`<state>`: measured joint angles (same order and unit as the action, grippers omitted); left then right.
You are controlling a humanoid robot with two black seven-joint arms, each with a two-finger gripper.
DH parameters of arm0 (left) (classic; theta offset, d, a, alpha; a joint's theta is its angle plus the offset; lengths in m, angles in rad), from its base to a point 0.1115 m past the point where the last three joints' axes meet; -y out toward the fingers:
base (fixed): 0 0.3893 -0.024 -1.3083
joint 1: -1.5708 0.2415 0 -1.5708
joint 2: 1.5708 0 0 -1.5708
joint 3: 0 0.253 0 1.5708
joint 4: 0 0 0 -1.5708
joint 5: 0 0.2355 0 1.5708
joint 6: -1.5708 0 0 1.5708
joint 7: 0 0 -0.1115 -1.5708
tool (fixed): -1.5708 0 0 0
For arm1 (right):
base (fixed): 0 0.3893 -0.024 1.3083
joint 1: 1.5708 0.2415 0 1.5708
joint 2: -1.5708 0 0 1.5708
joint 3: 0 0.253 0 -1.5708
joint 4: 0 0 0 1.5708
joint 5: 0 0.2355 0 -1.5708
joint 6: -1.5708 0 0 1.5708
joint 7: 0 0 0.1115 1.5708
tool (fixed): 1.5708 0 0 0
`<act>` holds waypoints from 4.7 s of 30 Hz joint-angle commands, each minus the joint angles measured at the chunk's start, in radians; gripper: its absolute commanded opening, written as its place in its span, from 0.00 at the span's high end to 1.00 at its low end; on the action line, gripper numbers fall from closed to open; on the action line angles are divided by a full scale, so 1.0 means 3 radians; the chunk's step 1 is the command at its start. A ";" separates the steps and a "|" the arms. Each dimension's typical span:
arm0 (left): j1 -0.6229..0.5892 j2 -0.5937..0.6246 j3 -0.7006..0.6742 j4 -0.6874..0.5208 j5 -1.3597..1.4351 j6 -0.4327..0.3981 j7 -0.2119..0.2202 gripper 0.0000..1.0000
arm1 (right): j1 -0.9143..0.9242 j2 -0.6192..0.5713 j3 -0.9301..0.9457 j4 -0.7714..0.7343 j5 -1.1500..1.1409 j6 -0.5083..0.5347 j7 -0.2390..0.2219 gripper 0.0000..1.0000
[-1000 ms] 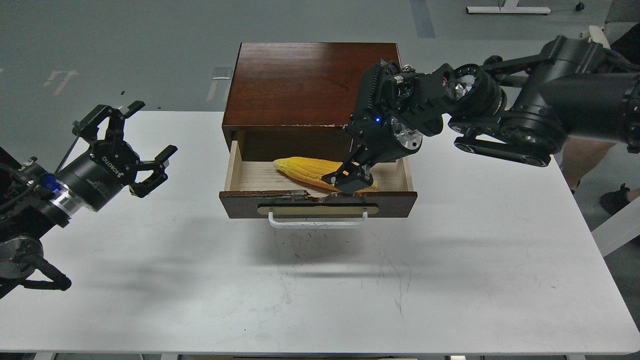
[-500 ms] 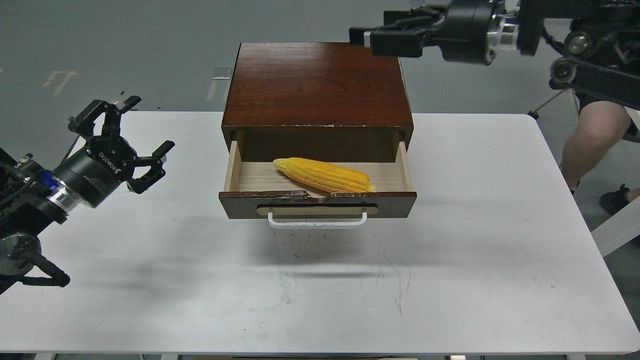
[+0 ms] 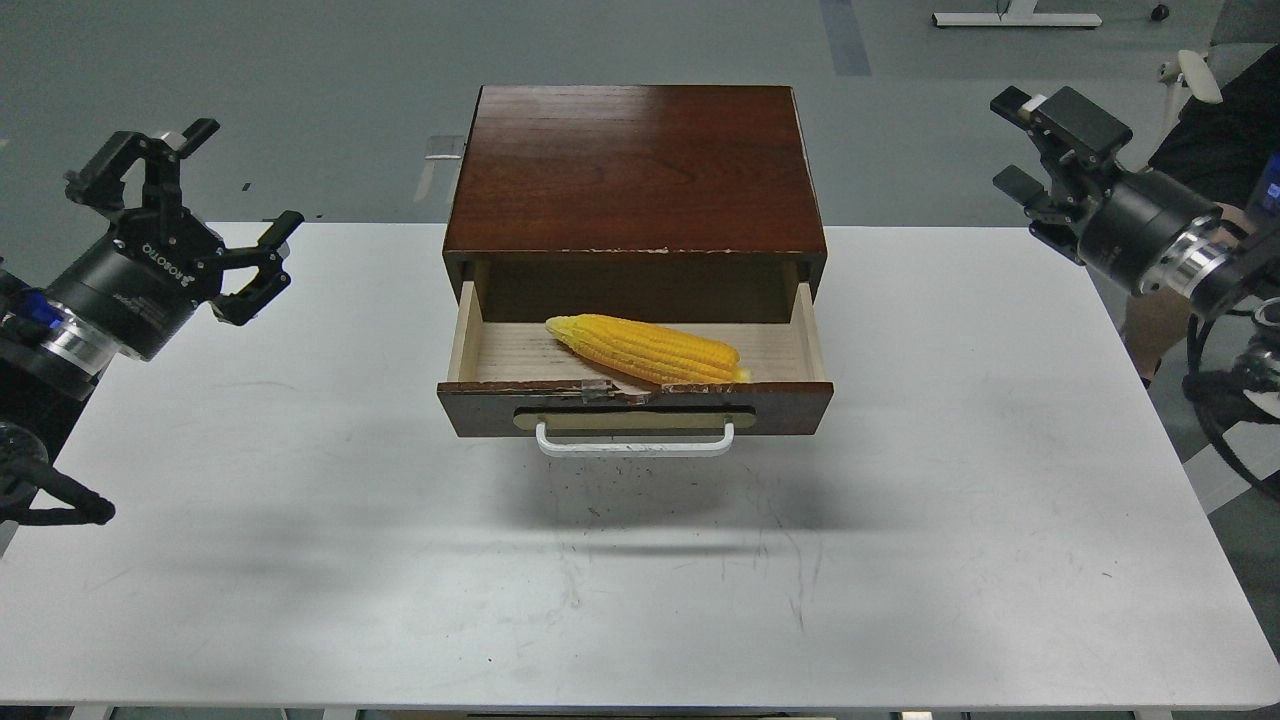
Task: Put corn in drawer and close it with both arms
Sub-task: 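Bring the left gripper down in front of the drawer front, then push the drawer front with the left gripper into the chest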
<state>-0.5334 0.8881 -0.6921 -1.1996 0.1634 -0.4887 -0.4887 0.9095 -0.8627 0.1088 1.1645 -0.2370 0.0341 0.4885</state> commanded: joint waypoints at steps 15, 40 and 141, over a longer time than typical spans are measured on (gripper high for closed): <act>-0.0722 -0.0414 -0.0198 -0.1641 0.3618 0.0000 0.0000 0.00 | -0.0572 0.0447 0.0036 -0.0609 0.0800 0.0050 0.0001 0.00; 0.0116 -0.0818 0.0707 -0.1621 0.4503 0.0000 0.0000 1.00 | -0.0618 0.0442 0.0026 -0.0614 0.0795 0.0055 0.0001 0.00; -0.0211 -0.1135 0.0676 -0.0174 0.3648 0.1005 0.0407 1.00 | -0.0746 0.0396 0.0057 -0.0609 0.0795 0.0050 0.0001 0.00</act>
<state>-0.5884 0.5524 -0.4893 -1.2639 1.2591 -0.2022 -0.3668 0.6856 -0.7439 0.1223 0.9817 0.0016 0.0490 0.4887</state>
